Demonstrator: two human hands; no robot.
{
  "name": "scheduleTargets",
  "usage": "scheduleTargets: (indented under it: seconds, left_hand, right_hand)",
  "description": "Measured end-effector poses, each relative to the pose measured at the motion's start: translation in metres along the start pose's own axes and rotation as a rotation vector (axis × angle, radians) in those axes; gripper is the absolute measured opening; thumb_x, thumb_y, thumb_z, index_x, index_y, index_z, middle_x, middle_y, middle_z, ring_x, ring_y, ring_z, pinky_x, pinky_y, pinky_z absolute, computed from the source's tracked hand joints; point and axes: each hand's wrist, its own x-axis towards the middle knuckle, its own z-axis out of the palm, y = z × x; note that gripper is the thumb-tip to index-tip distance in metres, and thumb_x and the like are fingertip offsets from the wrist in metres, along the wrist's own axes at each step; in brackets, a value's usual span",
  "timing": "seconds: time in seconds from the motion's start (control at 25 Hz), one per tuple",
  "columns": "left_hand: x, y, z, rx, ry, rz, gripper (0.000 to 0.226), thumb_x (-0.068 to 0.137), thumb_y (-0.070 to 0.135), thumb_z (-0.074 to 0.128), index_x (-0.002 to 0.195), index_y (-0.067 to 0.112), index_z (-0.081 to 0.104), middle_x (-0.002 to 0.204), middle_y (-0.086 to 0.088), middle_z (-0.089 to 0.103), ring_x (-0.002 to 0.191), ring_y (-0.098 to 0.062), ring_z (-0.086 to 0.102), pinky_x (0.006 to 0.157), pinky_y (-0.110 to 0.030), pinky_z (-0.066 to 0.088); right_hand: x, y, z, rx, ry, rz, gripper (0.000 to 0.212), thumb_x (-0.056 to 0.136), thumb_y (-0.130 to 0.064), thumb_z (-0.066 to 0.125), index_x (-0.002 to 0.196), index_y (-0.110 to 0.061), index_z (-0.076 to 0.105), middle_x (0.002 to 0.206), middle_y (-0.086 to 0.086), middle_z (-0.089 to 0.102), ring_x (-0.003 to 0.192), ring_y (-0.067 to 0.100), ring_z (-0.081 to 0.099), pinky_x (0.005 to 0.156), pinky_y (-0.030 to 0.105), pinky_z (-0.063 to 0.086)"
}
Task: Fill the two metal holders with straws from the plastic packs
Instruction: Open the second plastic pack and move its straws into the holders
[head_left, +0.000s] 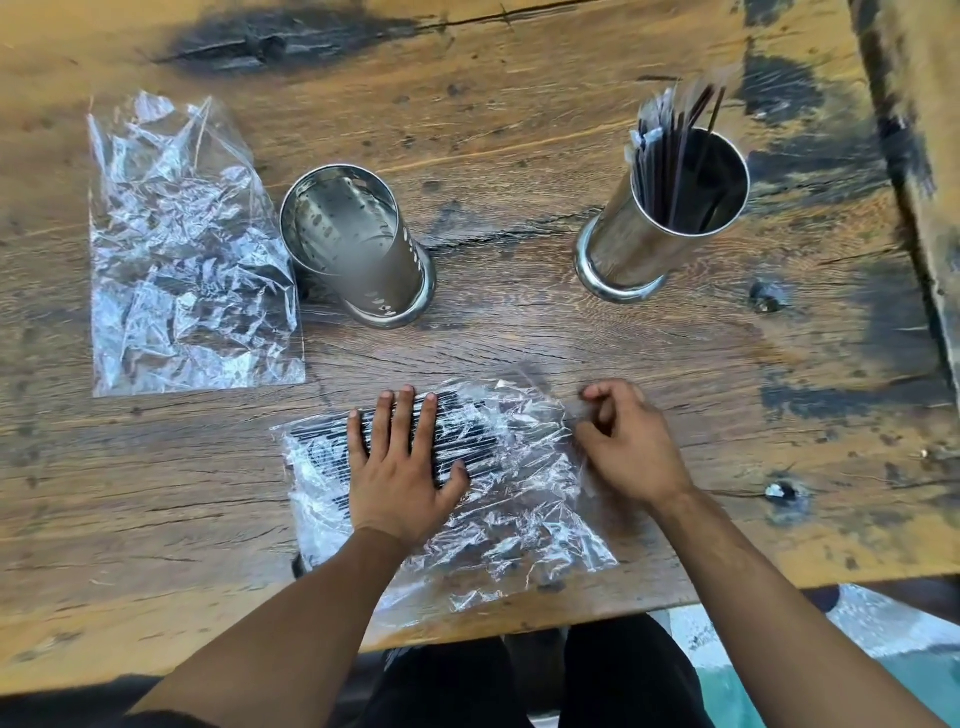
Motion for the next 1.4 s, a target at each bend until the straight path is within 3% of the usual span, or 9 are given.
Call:
scheduleTargets:
  seconds: [0.16,0.36,0.44,0.6,0.68,0.8,0.92,1.12,1.4]
  left_hand:
    - [0.0,0.0,0.0,-0.005,-0.004,0.002,0.085,0.091,0.065,0.036,0.161,0.02,0.021,0.168,-0.011,0.024,0.156,-0.033,0.017,0.124,-0.062,0.007]
    - [0.001,-0.001,0.0,0.0,0.001,0.018,0.085,0.089,0.064,0.038,0.16,0.018,0.025,0.166,-0.013,0.028,0.155,-0.034,0.022,0.123,-0.064,0.013]
    - [0.001,-0.002,0.001,0.005,0.002,0.019,0.084,0.09,0.064,0.036,0.16,0.018,0.024,0.166,-0.013,0.027,0.155,-0.034,0.021,0.123,-0.063,0.012]
    - [0.0,-0.001,0.002,0.017,0.009,0.013,0.084,0.091,0.065,0.033,0.161,0.019,0.02,0.168,-0.012,0.023,0.156,-0.032,0.016,0.125,-0.06,0.006]
    - [0.0,0.0,0.003,0.015,0.011,0.004,0.084,0.091,0.064,0.034,0.161,0.02,0.02,0.168,-0.011,0.023,0.157,-0.032,0.016,0.125,-0.06,0.006]
    - [0.001,-0.001,0.003,0.011,0.019,0.001,0.084,0.091,0.064,0.034,0.161,0.019,0.021,0.168,-0.011,0.023,0.157,-0.032,0.015,0.125,-0.06,0.005]
    - [0.0,0.0,0.002,0.012,0.017,-0.003,0.084,0.09,0.063,0.035,0.161,0.019,0.022,0.168,-0.011,0.024,0.156,-0.032,0.016,0.125,-0.06,0.004]
    - [0.002,0.001,0.001,0.004,0.027,-0.013,0.083,0.089,0.062,0.037,0.159,0.018,0.026,0.166,-0.011,0.028,0.155,-0.033,0.019,0.125,-0.06,0.006]
    - [0.002,0.001,0.001,-0.006,0.068,-0.003,0.083,0.087,0.06,0.039,0.157,0.016,0.032,0.164,-0.012,0.031,0.154,-0.034,0.024,0.125,-0.061,0.008]
  right_hand:
    - [0.006,-0.024,0.011,-0.158,-0.102,-0.172,0.053,0.087,-0.04,0.076,0.131,-0.031,0.049,0.111,-0.013,0.045,0.099,0.006,0.051,0.091,0.022,0.048]
    - [0.021,-0.024,0.01,0.033,0.1,-0.136,0.003,0.096,-0.028,0.067,0.098,-0.026,0.067,0.086,-0.013,0.064,0.073,0.003,0.06,0.069,0.013,0.05]
    - [0.026,-0.019,0.009,0.219,0.143,0.009,0.008,0.093,-0.02,0.072,0.087,-0.025,0.07,0.074,-0.013,0.066,0.061,-0.005,0.059,0.059,0.005,0.044]
    - [0.032,-0.007,0.004,0.523,0.295,0.293,0.017,0.092,-0.019,0.067,0.076,-0.026,0.069,0.063,-0.01,0.069,0.052,0.002,0.062,0.059,0.022,0.055]
    - [0.02,-0.012,-0.002,0.365,0.383,0.256,0.015,0.089,-0.036,0.065,0.078,-0.026,0.063,0.068,-0.007,0.068,0.064,0.016,0.066,0.066,0.032,0.057]
    - [-0.024,-0.022,0.005,-0.053,0.078,0.112,0.039,0.091,-0.057,0.062,0.071,-0.024,0.053,0.063,-0.004,0.064,0.059,0.013,0.063,0.054,0.025,0.044]
    - [-0.046,-0.01,0.015,-0.319,-0.17,0.108,0.05,0.09,-0.062,0.054,0.063,-0.02,0.05,0.058,-0.006,0.056,0.062,0.018,0.063,0.06,0.028,0.052]
    - [-0.051,0.032,0.001,-0.211,-0.315,-0.025,0.041,0.094,-0.042,0.064,0.066,-0.011,0.06,0.061,0.0,0.06,0.057,0.01,0.055,0.057,0.029,0.034]
    - [-0.031,0.056,-0.026,-0.158,-0.287,0.035,0.037,0.084,-0.048,0.077,0.059,-0.024,0.065,0.056,-0.008,0.07,0.048,0.003,0.062,0.061,0.03,0.053]
